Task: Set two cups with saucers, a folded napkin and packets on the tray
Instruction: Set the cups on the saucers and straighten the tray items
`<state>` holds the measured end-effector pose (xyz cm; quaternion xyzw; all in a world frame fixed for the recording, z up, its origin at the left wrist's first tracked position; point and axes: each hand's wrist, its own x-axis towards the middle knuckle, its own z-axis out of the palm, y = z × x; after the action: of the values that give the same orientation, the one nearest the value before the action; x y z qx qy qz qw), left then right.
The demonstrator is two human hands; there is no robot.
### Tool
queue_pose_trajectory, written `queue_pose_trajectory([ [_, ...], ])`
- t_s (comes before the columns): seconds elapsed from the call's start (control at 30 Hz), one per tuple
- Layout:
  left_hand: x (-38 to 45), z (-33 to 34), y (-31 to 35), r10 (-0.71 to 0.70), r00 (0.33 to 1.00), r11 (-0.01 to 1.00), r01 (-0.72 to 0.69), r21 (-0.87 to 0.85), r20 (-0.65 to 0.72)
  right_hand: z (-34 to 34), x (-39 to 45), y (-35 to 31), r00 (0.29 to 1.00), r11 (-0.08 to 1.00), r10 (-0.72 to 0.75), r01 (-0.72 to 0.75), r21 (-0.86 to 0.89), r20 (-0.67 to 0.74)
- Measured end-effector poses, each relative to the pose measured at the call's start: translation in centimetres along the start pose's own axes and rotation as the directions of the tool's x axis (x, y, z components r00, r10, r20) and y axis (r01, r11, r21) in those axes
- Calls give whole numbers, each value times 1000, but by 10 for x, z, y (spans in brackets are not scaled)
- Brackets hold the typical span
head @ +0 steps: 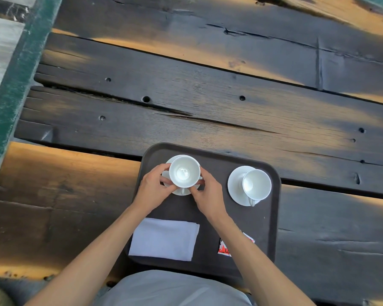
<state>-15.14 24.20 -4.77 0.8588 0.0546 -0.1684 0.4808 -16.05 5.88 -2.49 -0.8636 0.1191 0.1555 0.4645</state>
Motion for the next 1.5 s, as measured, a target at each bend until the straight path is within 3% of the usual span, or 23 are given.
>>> queue_pose_trajectory([
  [0.23, -9, -6, -1, 33, 999, 997, -33, 64, 4, -5, -5, 3, 1000, 1000, 7, -6, -15, 25],
  [0.43, -60, -23, -24, 44, 998, 982, -33, 185, -53, -8, -45, 27, 997, 984, 71, -73, -163, -23],
  [0.53, -94, -23, -38, 1, 1000, 943, 8, 334, -26, -2, -74, 43, 987, 963, 145, -125, -240, 70],
  [0.67, -118, -20, -54, -131, 989, 851, 74, 520, 74, 11, -104, 56, 959, 946, 133, -48, -320, 250],
  [0.97, -102, -22, -52, -142, 976, 861, 40, 508, 163, 9, -102, 56, 974, 969, 79, -26, -246, 210],
  [1.1, -100, -15, -43, -117, 991, 896, 75, 438, 71, 6, -95, 57, 990, 973, 77, -48, -224, 122],
  [1.17, -106, -6, -39, -89, 996, 864, 90, 496, -27, 10, -95, 57, 995, 961, 89, -72, -268, 52],
  [1.27, -120, 13, -38, 96, 995, 704, -39, 709, -40, 24, -103, 51, 999, 876, -37, 30, -482, -6],
  [1.33, -128, 26, -39, 174, 984, 671, -149, 726, 42, 40, -110, 44, 980, 813, -187, 196, -549, 73],
  [1.4, -131, 38, -49, 158, 981, 658, -192, 728, 115, 60, -115, 44, 935, 741, -289, 356, -570, 207],
  [1.5, -130, 43, -73, 137, 978, 622, -210, 755, 159, 83, -119, 55, 918, 691, -230, 387, -610, 323],
])
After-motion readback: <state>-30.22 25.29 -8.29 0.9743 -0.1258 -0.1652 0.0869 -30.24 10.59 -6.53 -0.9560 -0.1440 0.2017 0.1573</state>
